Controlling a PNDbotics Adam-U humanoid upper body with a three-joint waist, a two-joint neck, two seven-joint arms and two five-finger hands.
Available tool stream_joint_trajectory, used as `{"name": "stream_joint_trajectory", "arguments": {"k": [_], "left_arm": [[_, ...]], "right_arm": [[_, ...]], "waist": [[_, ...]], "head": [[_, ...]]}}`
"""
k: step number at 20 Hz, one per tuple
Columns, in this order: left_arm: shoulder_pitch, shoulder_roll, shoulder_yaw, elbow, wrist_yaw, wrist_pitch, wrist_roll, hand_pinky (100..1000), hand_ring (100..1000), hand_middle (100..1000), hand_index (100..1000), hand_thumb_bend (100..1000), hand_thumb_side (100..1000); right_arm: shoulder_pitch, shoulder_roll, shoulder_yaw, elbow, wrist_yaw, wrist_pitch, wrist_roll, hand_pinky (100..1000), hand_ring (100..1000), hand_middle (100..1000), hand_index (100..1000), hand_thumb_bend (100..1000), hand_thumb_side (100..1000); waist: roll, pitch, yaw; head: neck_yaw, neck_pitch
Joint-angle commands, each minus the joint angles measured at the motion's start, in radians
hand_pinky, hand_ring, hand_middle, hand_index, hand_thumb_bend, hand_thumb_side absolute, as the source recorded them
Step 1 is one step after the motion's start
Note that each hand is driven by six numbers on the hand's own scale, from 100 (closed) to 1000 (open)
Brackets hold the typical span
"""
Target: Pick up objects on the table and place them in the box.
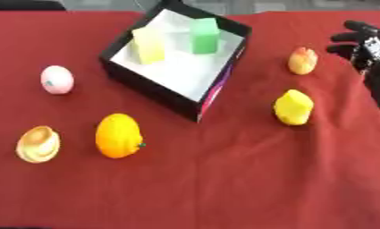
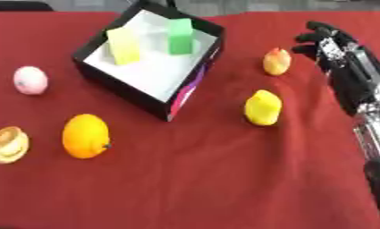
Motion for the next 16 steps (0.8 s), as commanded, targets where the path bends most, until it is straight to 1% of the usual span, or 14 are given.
{"name": "stream_joint_trajectory", "arguments": {"k": [1, 2, 5, 7, 10, 12, 14, 16], "left_arm": [[-0.001, 0.040, 0.010, -0.012, -0.007, 0.001, 0.003, 698, 774, 743, 776, 302, 598], [0.000, 0.042, 0.010, -0.011, -0.007, 0.001, 0.002, 698, 774, 743, 776, 302, 598], [0.002, 0.047, 0.009, -0.009, -0.006, 0.001, 0.001, 698, 774, 743, 775, 301, 599], [0.004, 0.049, 0.008, -0.007, -0.005, 0.002, 0.000, 697, 774, 743, 775, 300, 600], [0.004, 0.052, 0.005, -0.005, -0.003, 0.003, -0.003, 698, 775, 744, 775, 299, 600], [0.003, 0.052, 0.004, -0.005, -0.003, 0.003, -0.004, 698, 775, 744, 775, 299, 600], [0.003, 0.052, 0.002, -0.004, -0.002, 0.003, -0.006, 698, 775, 744, 775, 297, 601], [0.002, 0.052, 0.000, -0.003, -0.001, 0.004, -0.008, 698, 775, 744, 775, 297, 601]], "right_arm": [[0.004, -0.139, 0.026, -0.064, 0.059, -0.007, 0.032, 957, 794, 777, 911, 100, 657], [0.005, -0.178, 0.041, -0.079, 0.080, -0.008, 0.046, 955, 797, 780, 913, 100, 642], [-0.001, -0.286, 0.080, -0.121, 0.147, -0.005, 0.090, 940, 812, 801, 924, 100, 492], [-0.008, -0.353, 0.103, -0.143, 0.187, -0.011, 0.118, 932, 819, 810, 928, 100, 451], [-0.022, -0.440, 0.140, -0.150, 0.242, -0.035, 0.158, 923, 827, 818, 933, 100, 414], [-0.032, -0.482, 0.161, -0.151, 0.273, -0.043, 0.174, 914, 826, 812, 927, 100, 388], [-0.038, -0.514, 0.187, -0.151, 0.309, -0.049, 0.192, 907, 823, 806, 919, 100, 383], [-0.043, -0.531, 0.217, -0.151, 0.353, -0.049, 0.213, 905, 822, 799, 909, 100, 383]], "waist": [[-0.001, -0.026, -0.003], [-0.001, -0.026, -0.004], [-0.003, -0.025, -0.004], [-0.005, -0.025, -0.005], [-0.007, -0.025, -0.003], [-0.008, -0.025, 0.000], [-0.009, -0.025, 0.002], [-0.010, -0.025, 0.004]], "head": [[0.005, -0.006], [0.006, -0.006], [0.005, -0.004], [0.003, -0.002], [0.000, 0.000], [-0.001, 0.000], [-0.004, 0.000], [-0.006, 0.000]]}}
